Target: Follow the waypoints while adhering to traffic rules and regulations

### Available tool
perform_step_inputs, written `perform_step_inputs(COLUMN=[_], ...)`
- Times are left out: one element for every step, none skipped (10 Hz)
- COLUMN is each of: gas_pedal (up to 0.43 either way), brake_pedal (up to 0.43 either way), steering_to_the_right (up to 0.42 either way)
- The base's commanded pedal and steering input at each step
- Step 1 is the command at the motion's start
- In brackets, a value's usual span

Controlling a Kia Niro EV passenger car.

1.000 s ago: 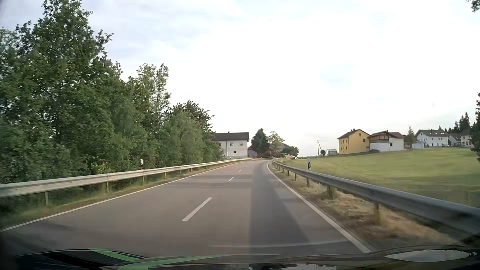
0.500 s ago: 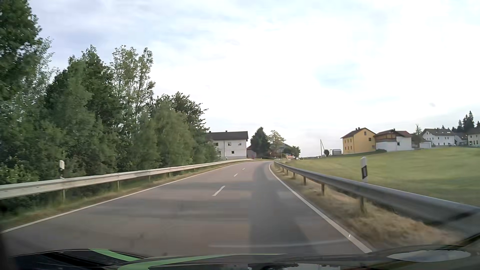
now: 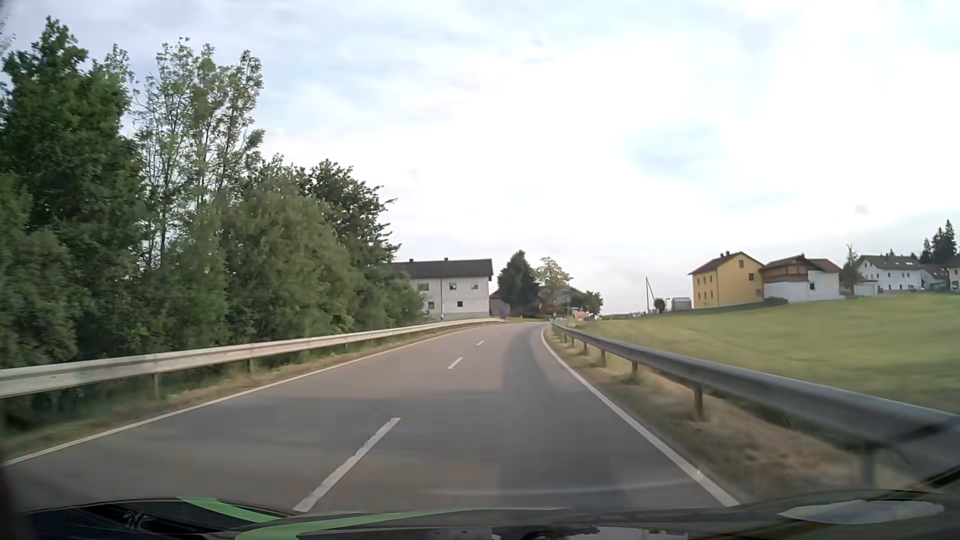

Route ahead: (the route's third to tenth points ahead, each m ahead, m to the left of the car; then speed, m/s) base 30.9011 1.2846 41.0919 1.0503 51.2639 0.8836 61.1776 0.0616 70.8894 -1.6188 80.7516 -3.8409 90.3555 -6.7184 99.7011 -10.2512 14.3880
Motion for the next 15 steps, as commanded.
perform_step_inputs(gas_pedal=[0.15,0.15,0.15,0.15,0.138,0.138,0.138,0.138,0.138,0.138,0.15,0.15,0.15,0.15,0.15], brake_pedal=[0.0,0.0,0.0,0.0,0.0,0.0,0.0,0.0,0.0,0.0,0.0,0.0,0.0,0.0,0.0], steering_to_the_right=[0.002,0.003,0.004,0.004,0.004,0.004,0.004,0.004,0.005,0.005,0.005,0.005,0.004,0.005,0.004])
